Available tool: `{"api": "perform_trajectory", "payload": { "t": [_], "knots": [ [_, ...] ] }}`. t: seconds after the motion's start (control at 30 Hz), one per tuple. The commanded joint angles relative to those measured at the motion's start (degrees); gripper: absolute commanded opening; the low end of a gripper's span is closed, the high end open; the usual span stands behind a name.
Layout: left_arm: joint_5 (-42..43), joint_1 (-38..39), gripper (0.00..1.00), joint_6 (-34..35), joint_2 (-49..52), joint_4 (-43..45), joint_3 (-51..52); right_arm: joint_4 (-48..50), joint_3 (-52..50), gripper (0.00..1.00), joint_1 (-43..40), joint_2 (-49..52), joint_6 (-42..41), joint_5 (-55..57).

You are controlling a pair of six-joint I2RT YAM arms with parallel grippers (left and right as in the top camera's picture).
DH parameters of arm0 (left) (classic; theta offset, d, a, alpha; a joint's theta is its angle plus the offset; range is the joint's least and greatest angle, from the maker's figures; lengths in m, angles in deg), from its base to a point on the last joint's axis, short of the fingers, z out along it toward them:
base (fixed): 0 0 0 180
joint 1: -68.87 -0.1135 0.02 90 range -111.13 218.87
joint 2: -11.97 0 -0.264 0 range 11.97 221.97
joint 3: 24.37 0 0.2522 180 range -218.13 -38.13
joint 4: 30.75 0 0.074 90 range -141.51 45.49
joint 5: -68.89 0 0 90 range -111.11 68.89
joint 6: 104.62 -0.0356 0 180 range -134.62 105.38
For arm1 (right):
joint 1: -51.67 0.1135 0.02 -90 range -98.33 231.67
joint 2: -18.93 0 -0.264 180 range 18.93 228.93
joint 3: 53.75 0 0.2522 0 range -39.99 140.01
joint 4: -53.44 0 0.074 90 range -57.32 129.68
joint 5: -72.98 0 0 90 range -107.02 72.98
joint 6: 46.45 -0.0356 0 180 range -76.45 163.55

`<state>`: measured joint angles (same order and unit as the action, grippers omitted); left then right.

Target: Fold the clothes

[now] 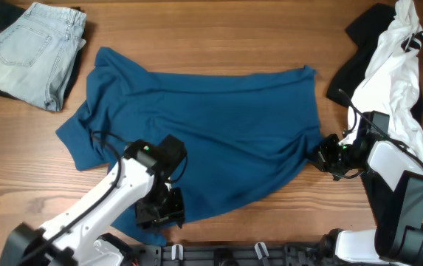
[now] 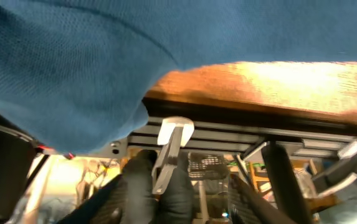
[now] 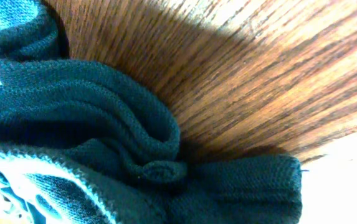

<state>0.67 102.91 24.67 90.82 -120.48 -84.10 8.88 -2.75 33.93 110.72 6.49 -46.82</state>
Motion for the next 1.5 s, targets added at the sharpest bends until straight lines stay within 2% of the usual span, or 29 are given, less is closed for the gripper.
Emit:
{"api": "perform_trajectory", "payload": {
  "t": [0.0, 0.03, 0.17, 0.2, 0.3, 0.33, 0.43, 0.5, 0.53, 0.57, 0.6, 0.63, 0.67, 0.7, 0.73, 0.83, 0.9, 1.0, 1.03, 1.07, 1.13, 1.47],
  "knots": [
    [-0.17, 0.35, 0.57, 1.01, 2.21, 0.61, -0.11, 0.96, -3.06, 0.04, 0.50, 4.85, 2.10, 9.81],
    [-0.22, 0.35, 0.60, 1.01, 2.23, 0.57, -0.11, 0.96, -3.06, 0.04, 0.50, 4.85, 2.40, 9.46],
    [-2.21, 0.04, 0.62, 1.77, 2.23, 0.13, -0.11, 0.94, -3.06, 0.04, 0.50, 4.85, 2.45, 8.70],
    [-2.29, -0.20, 0.60, 1.79, 2.21, 0.28, -0.11, 0.90, -3.06, 0.04, 0.50, 4.85, 2.54, 8.68],
    [-2.60, -1.75, 0.43, 4.02, 2.16, 1.16, -0.11, 0.74, -3.06, 0.04, 0.50, 4.85, 2.56, 8.59],
    [-3.08, -2.38, 0.43, 5.09, 2.14, 1.53, -0.11, 0.76, -3.06, 0.04, 0.50, 4.85, 2.58, 8.24],
    [-3.63, -4.39, 0.60, 6.43, 2.16, 2.08, -0.11, 0.70, -3.06, 0.04, 0.50, 4.85, 2.64, 8.24],
    [-3.63, -5.60, 0.84, 6.64, 2.16, 1.73, -0.11, 0.50, -3.06, 0.04, 0.50, 4.85, 2.84, 8.24],
    [-3.61, -6.34, 0.89, 6.71, 2.16, 1.42, -0.11, 0.50, -3.06, 0.04, 0.50, 4.85, 3.13, 8.24],
    [-3.63, -6.99, 0.89, 6.71, 2.16, 1.18, -0.11, 0.44, -3.06, 0.04, 0.50, 4.85, 3.28, 8.26],
    [-3.61, -7.65, 0.85, 6.95, 2.16, 1.09, -0.11, 0.42, -3.06, 0.04, 0.50, 4.85, 3.52, 8.26],
    [-3.63, -8.26, 0.72, 7.10, 2.16, 0.96, -0.11, 0.42, -3.06, 0.04, 0.50, 4.85, 3.61, 8.26],
    [-3.63, -8.70, 0.67, 7.10, 2.16, 0.94, -0.11, 0.39, -3.06, 0.04, 0.50, 4.85, 3.65, 8.26],
    [-3.65, -9.35, 0.68, 7.06, 2.16, 0.90, -0.11, 0.35, -3.06, 0.04, 0.50, 4.85, 3.69, 8.26],
    [-3.98, -9.94, 0.73, 7.04, 2.16, 0.52, -0.11, 0.31, -3.06, 0.04, 0.50, 4.85, 3.93, 8.26],
    [-5.03, -10.34, 0.74, 7.04, 2.16, -0.94, -0.11, 0.02, -3.06, 0.04, 0.50, 4.85, 4.11, 8.24],
    [-5.81, -10.32, 0.79, 7.06, 2.16, -2.29, -0.11, -0.11, -3.06, 0.04, 0.50, 4.85, 4.13, 8.26],
    [-6.01, -10.32, 0.78, 7.08, 2.16, -3.69, -0.11, -0.17, -3.06, 0.04, 0.50, 4.85, 4.20, 8.26],
    [-6.12, -10.34, 0.74, 7.34, 2.16, -3.80, -0.11, -0.17, -3.06, 0.04, 0.50, 4.85, 4.17, 8.26],
    [-6.27, -10.34, 0.64, 7.69, 2.16, -3.87, -0.11, -0.17, -3.06, 0.04, 0.50, 4.85, 4.31, 8.26],
    [-6.45, -10.34, 0.60, 7.74, 2.16, -3.96, -0.11, -0.31, -3.06, 0.04, 0.50, 4.85, 4.48, 8.24],
    [-7.41, -10.34, 0.63, 9.57, 2.16, -1.88, 6.08, -0.33, -3.06, 0.04, 0.50, 4.85, 5.20, 7.78]
  ]
}}
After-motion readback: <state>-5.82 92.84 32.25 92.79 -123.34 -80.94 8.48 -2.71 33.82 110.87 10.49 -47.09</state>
